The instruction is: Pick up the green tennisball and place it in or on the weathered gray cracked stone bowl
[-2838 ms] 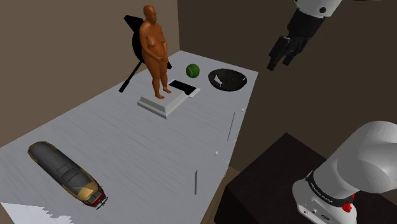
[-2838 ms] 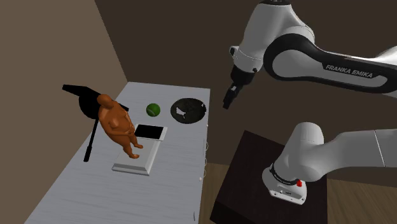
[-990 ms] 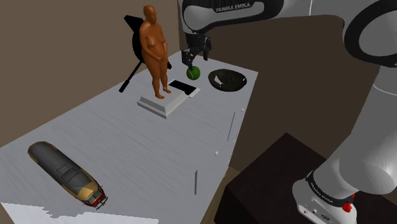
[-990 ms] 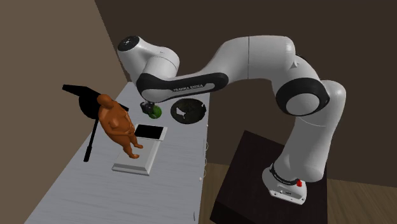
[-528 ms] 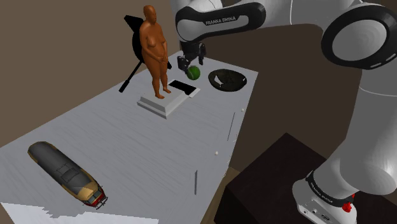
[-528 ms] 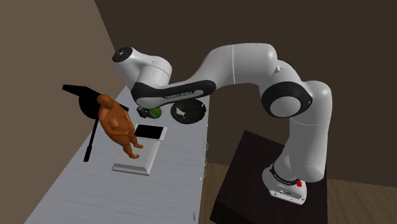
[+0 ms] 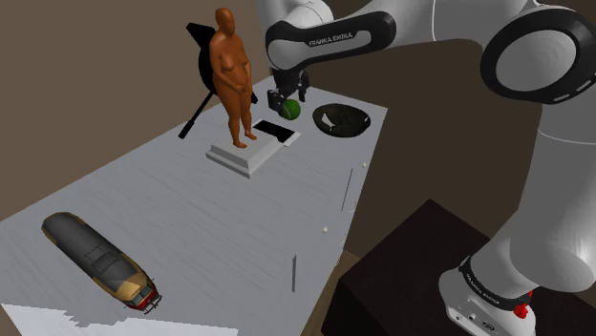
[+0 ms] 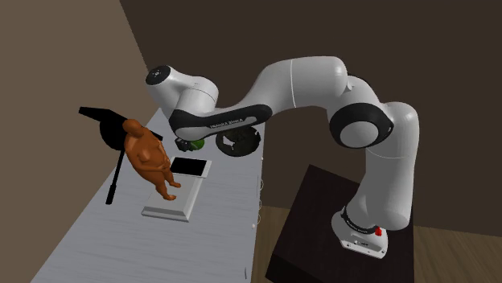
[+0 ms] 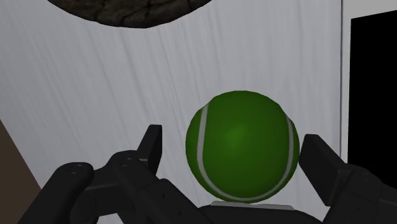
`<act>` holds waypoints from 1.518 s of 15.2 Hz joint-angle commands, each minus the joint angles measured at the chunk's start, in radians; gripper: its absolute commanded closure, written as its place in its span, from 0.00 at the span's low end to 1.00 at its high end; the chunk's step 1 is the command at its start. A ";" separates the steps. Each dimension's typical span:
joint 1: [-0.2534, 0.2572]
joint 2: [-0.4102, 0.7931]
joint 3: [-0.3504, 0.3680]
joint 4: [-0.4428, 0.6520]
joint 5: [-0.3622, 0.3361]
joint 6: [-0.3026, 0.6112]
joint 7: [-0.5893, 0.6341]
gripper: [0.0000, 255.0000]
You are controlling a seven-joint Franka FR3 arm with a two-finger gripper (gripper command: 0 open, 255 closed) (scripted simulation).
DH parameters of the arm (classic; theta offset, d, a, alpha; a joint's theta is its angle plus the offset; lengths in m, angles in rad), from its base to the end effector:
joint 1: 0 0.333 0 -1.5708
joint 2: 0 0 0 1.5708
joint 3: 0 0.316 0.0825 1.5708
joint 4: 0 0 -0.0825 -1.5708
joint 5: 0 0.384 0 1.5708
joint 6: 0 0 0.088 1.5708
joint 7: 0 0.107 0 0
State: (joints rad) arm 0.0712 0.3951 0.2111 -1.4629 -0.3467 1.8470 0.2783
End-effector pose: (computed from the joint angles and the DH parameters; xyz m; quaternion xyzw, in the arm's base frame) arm 0.6625 0.1421 0.4626 0.9912 0.0414 0.0343 0.1212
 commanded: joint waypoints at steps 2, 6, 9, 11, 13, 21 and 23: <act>0.000 0.000 0.000 0.000 0.000 0.000 0.000 0.00; 0.000 0.000 0.000 0.000 0.000 0.000 0.000 1.00; 0.000 0.000 0.000 0.000 0.000 0.000 0.000 1.00; 0.000 -0.001 0.000 -0.001 0.000 0.000 -0.001 1.00; 0.000 -0.001 0.000 0.011 0.001 -0.012 -0.003 1.00; 0.008 -0.003 0.003 0.115 0.008 -0.114 -0.030 1.00; 0.010 -0.001 0.003 0.145 0.009 -0.141 -0.037 1.00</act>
State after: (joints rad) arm 0.0816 0.3971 0.2142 -1.3283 -0.3387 1.7188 0.2458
